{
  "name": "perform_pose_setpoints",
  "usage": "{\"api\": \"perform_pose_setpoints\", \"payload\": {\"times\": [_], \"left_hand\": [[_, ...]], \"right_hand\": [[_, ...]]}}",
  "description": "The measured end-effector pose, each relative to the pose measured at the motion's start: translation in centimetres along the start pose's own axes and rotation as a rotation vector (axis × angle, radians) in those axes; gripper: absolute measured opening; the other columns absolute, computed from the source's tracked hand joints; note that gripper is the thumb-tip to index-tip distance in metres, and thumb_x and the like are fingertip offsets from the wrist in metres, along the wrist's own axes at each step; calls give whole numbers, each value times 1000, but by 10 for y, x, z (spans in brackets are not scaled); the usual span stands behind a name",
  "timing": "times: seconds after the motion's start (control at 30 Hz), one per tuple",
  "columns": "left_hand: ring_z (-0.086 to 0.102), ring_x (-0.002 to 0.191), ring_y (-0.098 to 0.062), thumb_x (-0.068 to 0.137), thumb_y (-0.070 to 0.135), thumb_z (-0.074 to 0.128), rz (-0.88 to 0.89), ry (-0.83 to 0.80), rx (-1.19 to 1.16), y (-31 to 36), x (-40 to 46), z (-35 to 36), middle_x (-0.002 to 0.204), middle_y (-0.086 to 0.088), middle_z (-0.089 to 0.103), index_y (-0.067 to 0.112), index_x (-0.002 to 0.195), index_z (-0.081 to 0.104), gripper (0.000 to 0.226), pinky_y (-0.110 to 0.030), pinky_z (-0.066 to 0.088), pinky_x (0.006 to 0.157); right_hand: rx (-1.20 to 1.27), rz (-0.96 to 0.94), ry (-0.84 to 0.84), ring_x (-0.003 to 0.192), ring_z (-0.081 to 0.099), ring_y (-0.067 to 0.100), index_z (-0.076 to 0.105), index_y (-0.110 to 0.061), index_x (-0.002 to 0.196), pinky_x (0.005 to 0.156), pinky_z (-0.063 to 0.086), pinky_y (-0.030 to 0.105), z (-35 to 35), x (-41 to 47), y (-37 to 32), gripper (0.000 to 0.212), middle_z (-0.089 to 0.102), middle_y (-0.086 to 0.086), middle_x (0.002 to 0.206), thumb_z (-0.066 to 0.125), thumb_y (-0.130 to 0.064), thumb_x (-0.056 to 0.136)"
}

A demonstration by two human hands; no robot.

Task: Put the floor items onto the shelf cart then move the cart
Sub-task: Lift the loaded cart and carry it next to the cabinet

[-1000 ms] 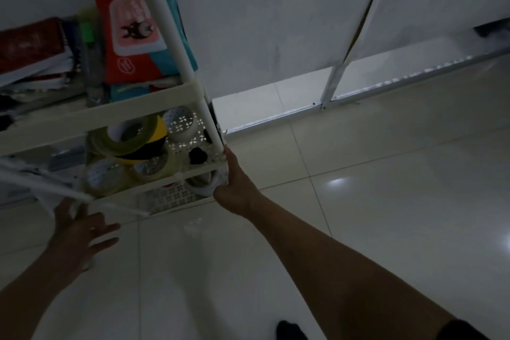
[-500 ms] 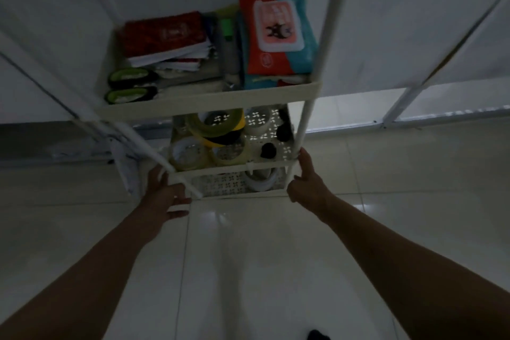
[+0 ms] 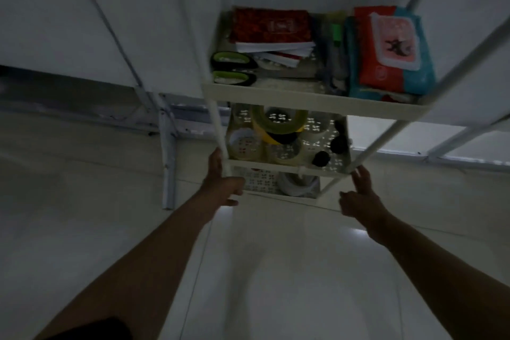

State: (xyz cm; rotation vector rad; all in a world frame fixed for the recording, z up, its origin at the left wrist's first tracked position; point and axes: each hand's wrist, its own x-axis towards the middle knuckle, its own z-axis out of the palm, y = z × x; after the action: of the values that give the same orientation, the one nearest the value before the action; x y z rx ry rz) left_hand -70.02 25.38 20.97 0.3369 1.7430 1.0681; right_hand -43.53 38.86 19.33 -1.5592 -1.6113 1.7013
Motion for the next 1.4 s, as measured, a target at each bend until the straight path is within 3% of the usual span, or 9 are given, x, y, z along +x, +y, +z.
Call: {"api": "perform_pose_setpoints", "payload": {"times": [0.1, 0.13, 0.17, 0.23, 0.37, 0.63, 0.87, 1.07, 1.4], "left_hand": [[65, 98, -33, 77, 7, 66, -24, -32, 39, 3, -4, -7, 120, -1, 55, 58, 132, 16, 90, -40, 59, 66], [64, 101, -34, 76, 9, 67, -37, -48, 41, 5, -6, -9, 121, -1, 54, 59, 132, 15, 91, -40, 59, 66], [63, 103, -34, 75, 12, 68, -52, -65, 42, 5, -6, -13, 122, -2, 54, 59, 133, 13, 93, -39, 58, 65], [61, 101, -30, 74, 14, 68, -68, -100, 44, 6, -8, -19, 121, 1, 54, 60, 136, 9, 98, -38, 56, 67], [57, 92, -21, 79, 11, 66, -49, -149, 41, 5, -12, -27, 111, 11, 46, 56, 142, 2, 100, -43, 54, 78], [58, 98, -24, 77, 13, 68, -10, -153, 43, 2, -8, -31, 121, 5, 45, 57, 141, 3, 101, -45, 56, 77], [67, 99, -42, 83, 5, 64, 4, -112, 69, -3, 3, -28, 115, 4, 55, 54, 141, 12, 92, -56, 55, 79], [71, 92, -37, 87, -7, 58, -5, -94, -9, -14, 20, -24, 154, 19, 23, 55, 142, 14, 94, -44, 58, 67], [65, 100, -31, 88, 10, 61, -34, -72, 161, -2, 12, -19, 158, 19, 17, 56, 143, 7, 90, -52, 55, 82]], "right_hand": [[69, 14, -38, 74, 50, 38, 24, -39, 139, 57, 44, 37, 5, -2, -3, 81, 35, -3, 111, 41, 22, 88], [64, 38, -54, 81, 51, 52, 21, -41, 141, 56, 45, 35, 6, -2, -3, 85, 5, -6, 138, 38, 23, 88], [41, 63, -71, 96, 47, 64, 20, -48, 139, 59, 46, 36, 6, -3, -3, 88, 31, 18, 150, 38, 23, 88], [23, 100, -83, 113, 47, 59, 23, -64, 124, 66, 49, 41, 8, -4, -4, 93, 16, 1, 162, 40, 21, 89], [30, 123, -79, 97, 59, 31, 27, -79, 100, 86, 50, 56, 9, 2, -5, 103, 11, -11, 163, 41, 22, 85], [56, 188, -130, 114, 54, 43, 22, -76, 101, 100, 39, 59, 12, -5, -16, 103, 9, -12, 163, 42, 23, 84], [-8, 217, -67, 89, 63, 33, 9, -57, 139, 76, 50, 43, 14, -9, -18, 101, 22, 5, 160, 51, 18, 86], [-138, 75, -80, 84, 59, 32, 14, -55, 135, 64, 47, 39, 6, -2, -12, 101, 26, -8, 136, 56, 15, 75], [-299, 142, -133, 90, 62, 38, 1, -50, 144, 65, 50, 39, -8, -4, -23, 106, 30, 14, 147, 58, 3, 73]]}}
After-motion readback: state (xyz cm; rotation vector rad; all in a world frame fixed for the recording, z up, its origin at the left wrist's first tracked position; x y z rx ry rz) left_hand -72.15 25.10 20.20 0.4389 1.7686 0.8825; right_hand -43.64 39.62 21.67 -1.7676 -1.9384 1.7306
